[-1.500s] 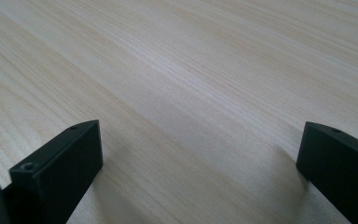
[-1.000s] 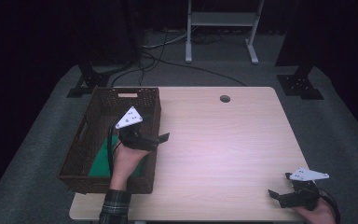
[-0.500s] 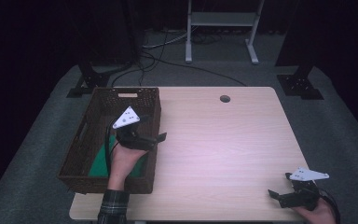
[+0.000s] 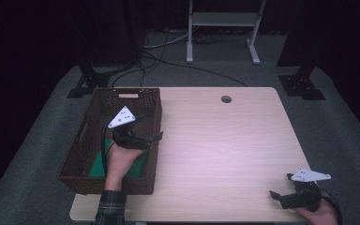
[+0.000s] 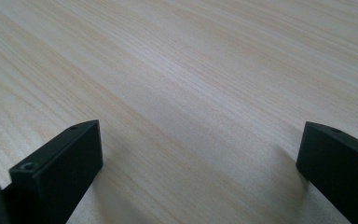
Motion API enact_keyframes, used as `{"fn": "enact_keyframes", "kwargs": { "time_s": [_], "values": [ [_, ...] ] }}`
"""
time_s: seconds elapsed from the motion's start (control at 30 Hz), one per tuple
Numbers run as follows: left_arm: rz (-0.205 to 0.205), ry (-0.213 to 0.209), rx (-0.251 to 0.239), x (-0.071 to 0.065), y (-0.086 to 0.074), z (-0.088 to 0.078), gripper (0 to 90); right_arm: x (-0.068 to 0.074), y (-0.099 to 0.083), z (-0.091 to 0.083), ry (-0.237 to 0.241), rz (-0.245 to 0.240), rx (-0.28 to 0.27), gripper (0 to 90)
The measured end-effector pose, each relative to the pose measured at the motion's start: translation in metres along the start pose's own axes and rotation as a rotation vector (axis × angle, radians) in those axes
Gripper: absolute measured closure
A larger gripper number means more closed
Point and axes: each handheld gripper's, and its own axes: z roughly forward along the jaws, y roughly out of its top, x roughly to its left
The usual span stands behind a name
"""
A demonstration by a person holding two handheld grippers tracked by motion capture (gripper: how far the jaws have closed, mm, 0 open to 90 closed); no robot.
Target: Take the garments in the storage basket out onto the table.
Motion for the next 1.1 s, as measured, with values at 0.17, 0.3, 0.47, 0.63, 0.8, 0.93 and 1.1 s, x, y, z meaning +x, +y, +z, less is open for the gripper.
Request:
{"fn": "enact_keyframes", "kwargs": {
  "time_s": [0.17, 0.3, 0.47, 0.63, 0.8, 0.93, 1.1],
  "values": [
    [-0.003, 0.011, 0.001, 0.002, -0.001, -0.002, 0.0, 0.000, 0.000, 0.000, 0.000, 0.002, 0.001, 0.0],
    [-0.009, 0.020, 0.001, 0.005, -0.001, -0.004, 0.0, 0.000, 0.000, 0.000, 0.000, 0.001, 0.001, 0.0],
    [-0.013, 0.034, -0.001, 0.008, -0.001, -0.009, 0.0, 0.000, 0.000, 0.000, 0.000, 0.002, 0.001, 0.0],
    [-0.017, 0.040, -0.004, 0.012, -0.002, -0.014, 3.2, 0.000, 0.000, 0.000, 0.000, 0.002, 0.001, 0.0],
    [-0.025, 0.051, -0.013, 0.016, -0.002, -0.020, 3.6, 0.000, 0.000, 0.000, 0.000, 0.002, 0.001, 0.0],
    [-0.029, 0.054, -0.014, 0.019, -0.004, -0.024, 4.4, 0.000, 0.000, 0.000, 0.000, 0.002, 0.001, 0.0],
    [-0.028, 0.061, -0.004, 0.021, -0.004, -0.026, 4.8, 0.000, 0.000, 0.000, 0.000, 0.002, 0.001, 0.0]
  ]
}}
